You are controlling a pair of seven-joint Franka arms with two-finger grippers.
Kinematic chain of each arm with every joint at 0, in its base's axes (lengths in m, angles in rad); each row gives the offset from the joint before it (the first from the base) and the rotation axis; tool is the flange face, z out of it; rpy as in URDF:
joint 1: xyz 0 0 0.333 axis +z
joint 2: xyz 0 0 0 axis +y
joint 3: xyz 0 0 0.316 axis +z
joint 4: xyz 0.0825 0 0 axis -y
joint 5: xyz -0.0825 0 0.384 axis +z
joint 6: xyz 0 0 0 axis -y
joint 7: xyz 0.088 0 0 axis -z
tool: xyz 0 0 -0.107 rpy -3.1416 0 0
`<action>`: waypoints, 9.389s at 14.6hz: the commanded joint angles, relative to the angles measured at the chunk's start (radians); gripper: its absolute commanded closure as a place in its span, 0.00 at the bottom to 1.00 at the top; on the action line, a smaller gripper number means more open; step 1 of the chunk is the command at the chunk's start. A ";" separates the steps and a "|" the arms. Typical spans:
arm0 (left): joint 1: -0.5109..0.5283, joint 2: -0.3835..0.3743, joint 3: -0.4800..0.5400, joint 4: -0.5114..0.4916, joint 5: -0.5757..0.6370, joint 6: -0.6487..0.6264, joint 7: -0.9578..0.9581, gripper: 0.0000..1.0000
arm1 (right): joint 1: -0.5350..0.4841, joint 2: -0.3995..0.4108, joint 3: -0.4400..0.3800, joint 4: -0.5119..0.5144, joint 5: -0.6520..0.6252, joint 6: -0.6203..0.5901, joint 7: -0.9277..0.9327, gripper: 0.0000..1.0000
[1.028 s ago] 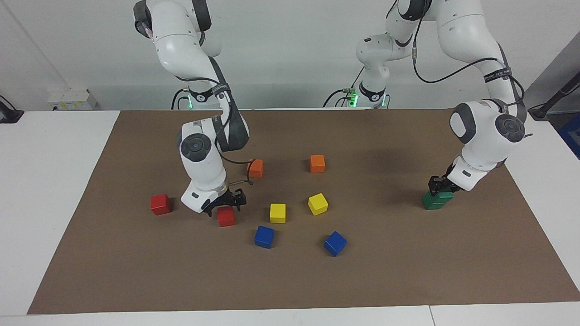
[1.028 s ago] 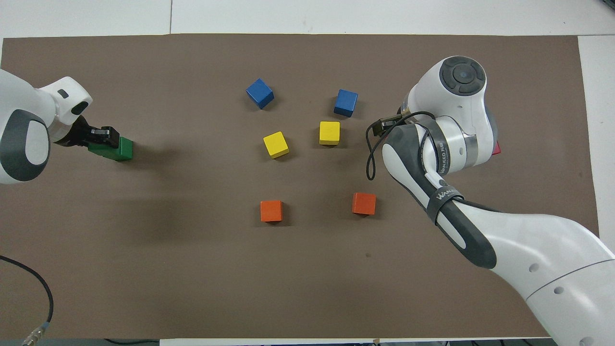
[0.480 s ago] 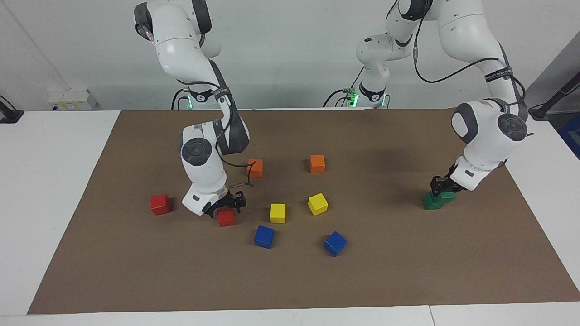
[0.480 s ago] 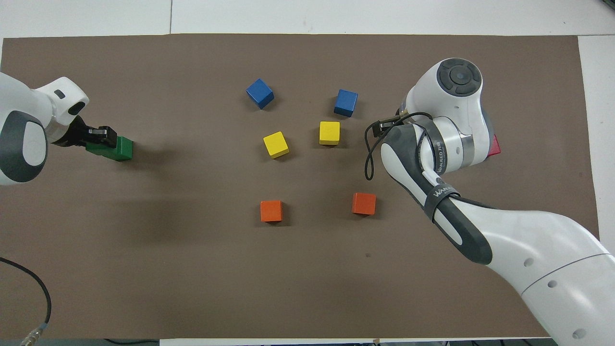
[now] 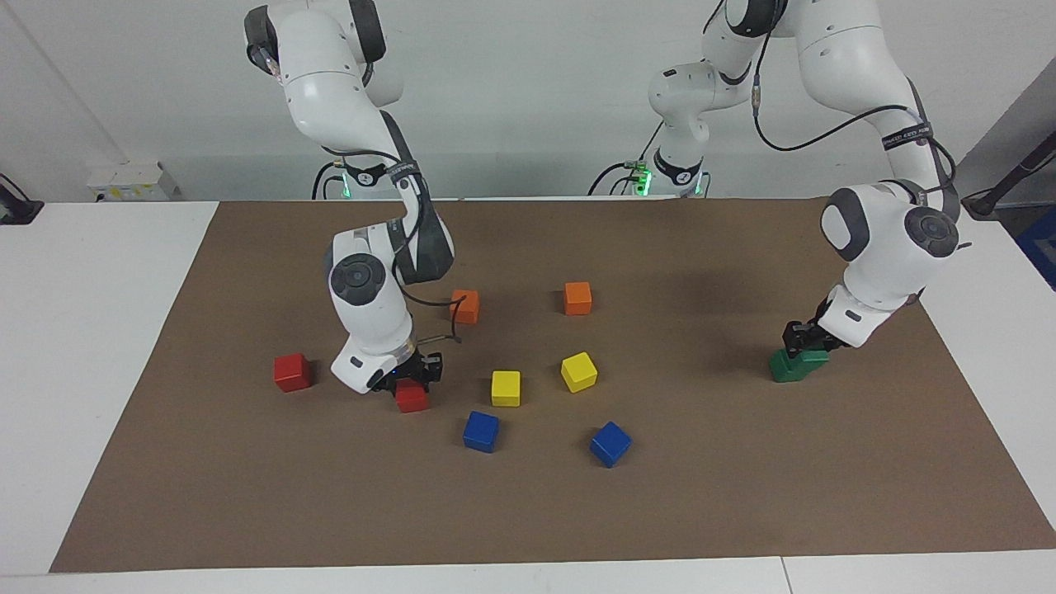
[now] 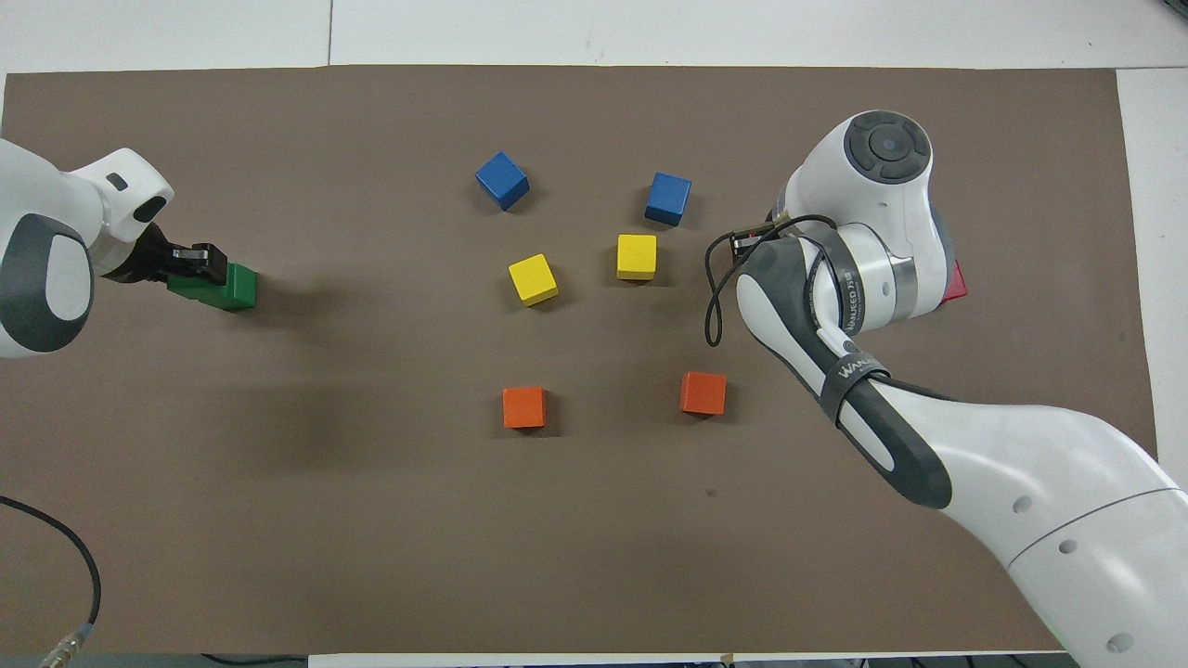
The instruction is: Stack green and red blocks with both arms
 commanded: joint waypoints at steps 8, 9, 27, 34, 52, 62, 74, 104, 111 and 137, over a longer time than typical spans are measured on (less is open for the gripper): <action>0.007 -0.032 -0.003 -0.092 -0.013 0.070 0.007 0.00 | -0.177 -0.170 -0.003 0.094 -0.056 -0.290 -0.249 1.00; 0.008 -0.045 -0.002 -0.091 -0.013 0.058 0.008 0.00 | -0.202 -0.189 -0.003 0.079 -0.056 -0.290 -0.288 1.00; -0.007 -0.351 -0.015 0.138 -0.044 -0.553 0.007 0.00 | -0.319 -0.281 -0.001 -0.267 -0.034 0.031 -0.451 1.00; -0.062 -0.341 -0.003 0.167 -0.047 -0.620 -0.032 0.00 | -0.322 -0.273 -0.001 -0.268 -0.034 0.043 -0.437 1.00; -0.291 -0.365 0.239 0.125 -0.045 -0.583 -0.033 0.00 | -0.334 -0.289 -0.003 -0.316 -0.014 0.046 -0.438 1.00; -0.114 -0.361 0.083 0.130 -0.045 -0.547 -0.033 0.00 | -0.334 -0.290 -0.003 -0.322 -0.014 0.049 -0.437 1.00; -0.121 -0.308 0.084 0.170 -0.049 -0.554 -0.030 0.00 | -0.337 -0.281 -0.001 -0.328 -0.014 0.069 -0.432 1.00; -0.130 -0.322 0.084 0.170 -0.049 -0.556 -0.029 0.00 | -0.268 -0.422 0.005 -0.173 -0.014 -0.206 -0.307 0.00; -0.130 -0.322 0.084 0.168 -0.049 -0.556 -0.029 0.00 | -0.283 -0.520 0.025 -0.046 -0.013 -0.501 -0.285 0.00; -0.130 -0.322 0.084 0.168 -0.049 -0.556 -0.029 0.00 | -0.302 -0.554 0.023 -0.006 -0.016 -0.656 -0.239 0.00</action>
